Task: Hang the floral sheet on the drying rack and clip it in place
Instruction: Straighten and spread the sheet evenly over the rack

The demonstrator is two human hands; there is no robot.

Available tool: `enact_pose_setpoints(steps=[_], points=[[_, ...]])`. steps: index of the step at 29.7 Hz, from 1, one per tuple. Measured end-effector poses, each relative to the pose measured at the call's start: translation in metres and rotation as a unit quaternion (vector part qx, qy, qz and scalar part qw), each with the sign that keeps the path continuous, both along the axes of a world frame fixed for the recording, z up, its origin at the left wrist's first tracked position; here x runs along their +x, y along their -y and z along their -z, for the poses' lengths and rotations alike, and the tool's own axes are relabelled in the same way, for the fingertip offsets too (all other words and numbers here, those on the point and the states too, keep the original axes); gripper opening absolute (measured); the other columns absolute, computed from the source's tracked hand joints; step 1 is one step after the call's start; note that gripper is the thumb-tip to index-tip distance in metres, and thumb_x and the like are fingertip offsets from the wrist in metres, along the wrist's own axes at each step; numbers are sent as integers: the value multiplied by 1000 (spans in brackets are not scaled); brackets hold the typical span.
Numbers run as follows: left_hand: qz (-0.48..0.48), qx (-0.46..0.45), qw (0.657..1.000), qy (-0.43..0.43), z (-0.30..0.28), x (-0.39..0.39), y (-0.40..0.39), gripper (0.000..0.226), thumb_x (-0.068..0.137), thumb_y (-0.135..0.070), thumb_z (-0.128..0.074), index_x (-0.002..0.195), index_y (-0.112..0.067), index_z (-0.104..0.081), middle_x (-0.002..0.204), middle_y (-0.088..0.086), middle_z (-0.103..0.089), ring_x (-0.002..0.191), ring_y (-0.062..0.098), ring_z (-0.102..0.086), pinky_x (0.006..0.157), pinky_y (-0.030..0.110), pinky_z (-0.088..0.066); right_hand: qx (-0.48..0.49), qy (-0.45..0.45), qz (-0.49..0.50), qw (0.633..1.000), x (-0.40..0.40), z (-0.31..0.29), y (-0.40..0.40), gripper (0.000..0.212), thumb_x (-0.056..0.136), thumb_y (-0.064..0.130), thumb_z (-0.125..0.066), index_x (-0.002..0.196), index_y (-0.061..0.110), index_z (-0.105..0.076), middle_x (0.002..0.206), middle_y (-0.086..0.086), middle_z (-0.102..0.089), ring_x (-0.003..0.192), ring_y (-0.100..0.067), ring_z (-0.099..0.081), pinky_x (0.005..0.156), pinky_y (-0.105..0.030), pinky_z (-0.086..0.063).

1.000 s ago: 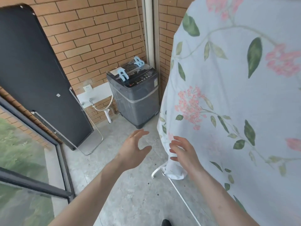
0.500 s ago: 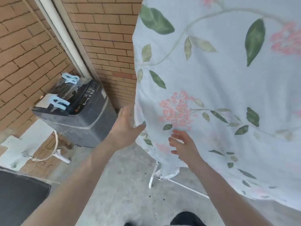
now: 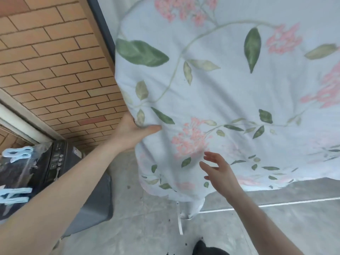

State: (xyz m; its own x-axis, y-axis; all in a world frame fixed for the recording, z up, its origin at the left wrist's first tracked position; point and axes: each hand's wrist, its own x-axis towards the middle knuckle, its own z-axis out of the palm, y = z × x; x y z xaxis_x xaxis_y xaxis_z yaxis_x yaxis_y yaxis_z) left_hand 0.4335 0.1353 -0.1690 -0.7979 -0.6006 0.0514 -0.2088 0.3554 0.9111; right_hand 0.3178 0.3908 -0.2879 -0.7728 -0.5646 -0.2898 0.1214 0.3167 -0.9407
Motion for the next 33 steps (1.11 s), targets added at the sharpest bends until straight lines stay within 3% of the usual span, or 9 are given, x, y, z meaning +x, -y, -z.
enact_pose_setpoints(steps=[4, 8, 10, 13, 14, 16, 19, 27, 33], points=[[63, -36, 997, 3, 12, -8, 24, 30, 83, -15, -87, 109, -20, -73, 108, -7, -78, 106, 8, -72, 94, 31, -57, 16, -29, 7, 999, 19, -8, 15, 45, 94, 37, -68, 137, 38, -54, 133, 25, -57, 99, -2, -68, 76, -27, -55], [164, -43, 985, 14, 19, -22, 50, 49, 80, -49, -86, 87, -5, -63, 94, 29, -68, 92, 41, -68, 88, 55, -55, 22, -50, 86, 995, 33, -21, 23, 43, 94, 38, -69, 134, 40, -54, 130, 27, -57, 99, 4, -66, 81, -29, -58], [216, -28, 976, 31, 17, -24, 55, 47, 84, -47, -82, 72, -13, -52, 72, 25, -58, 71, 32, -60, 75, 41, -51, 22, -50, 101, 993, 38, -25, 26, 40, 94, 38, -69, 131, 41, -56, 127, 27, -58, 99, 5, -66, 84, -31, -60], [311, -20, 949, 45, 17, -27, 58, 52, 89, -16, -79, 50, -22, -46, 57, -7, -51, 61, 8, -55, 67, 21, -44, 29, -46, 161, 985, 57, -25, 38, 40, 94, 37, -69, 132, 40, -57, 127, 26, -59, 98, 5, -65, 80, -26, -58], [329, -6, 943, 45, 20, -29, 65, 46, 89, -6, -78, 51, -26, -61, 64, -18, -62, 69, 2, -63, 72, 15, -47, 30, -45, 179, 982, 64, -24, 43, 40, 94, 37, -69, 132, 40, -56, 128, 26, -59, 97, 6, -65, 77, -23, -57], [401, 50, 914, 42, 25, -36, 80, 20, 86, -13, -81, 87, -32, -82, 98, -13, -78, 103, 4, -71, 93, 18, -51, 38, -39, 245, 968, 85, -21, 59, 41, 94, 36, -69, 133, 40, -56, 128, 27, -59, 95, 8, -65, 75, -20, -55], [439, 58, 896, 28, 28, -46, 89, 46, 79, -40, -84, 123, -29, -75, 129, -8, -72, 128, 16, -63, 115, 45, -43, 32, -30, 292, 956, 107, -24, 76, 41, 93, 37, -68, 132, 42, -56, 129, 28, -58, 94, 7, -66, 73, -20, -54], [448, 183, 874, -46, 21, -30, 66, 32, 77, -9, -75, 102, -27, -80, 116, -7, -77, 116, 11, -69, 97, 24, -49, 70, -35, 385, 919, 196, -33, 118, 43, 93, 33, -70, 134, 39, -56, 130, 24, -59, 94, 9, -66, 68, -13, -51], [460, 201, 864, -46, 18, -18, 35, 32, 75, -12, -77, 106, -20, -79, 116, -5, -77, 116, 14, -70, 106, 36, -50, 81, -43, 432, 897, 235, -44, 119, 45, 92, 35, -70, 134, 41, -55, 130, 26, -57, 96, 9, -66, 66, -20, -51]])
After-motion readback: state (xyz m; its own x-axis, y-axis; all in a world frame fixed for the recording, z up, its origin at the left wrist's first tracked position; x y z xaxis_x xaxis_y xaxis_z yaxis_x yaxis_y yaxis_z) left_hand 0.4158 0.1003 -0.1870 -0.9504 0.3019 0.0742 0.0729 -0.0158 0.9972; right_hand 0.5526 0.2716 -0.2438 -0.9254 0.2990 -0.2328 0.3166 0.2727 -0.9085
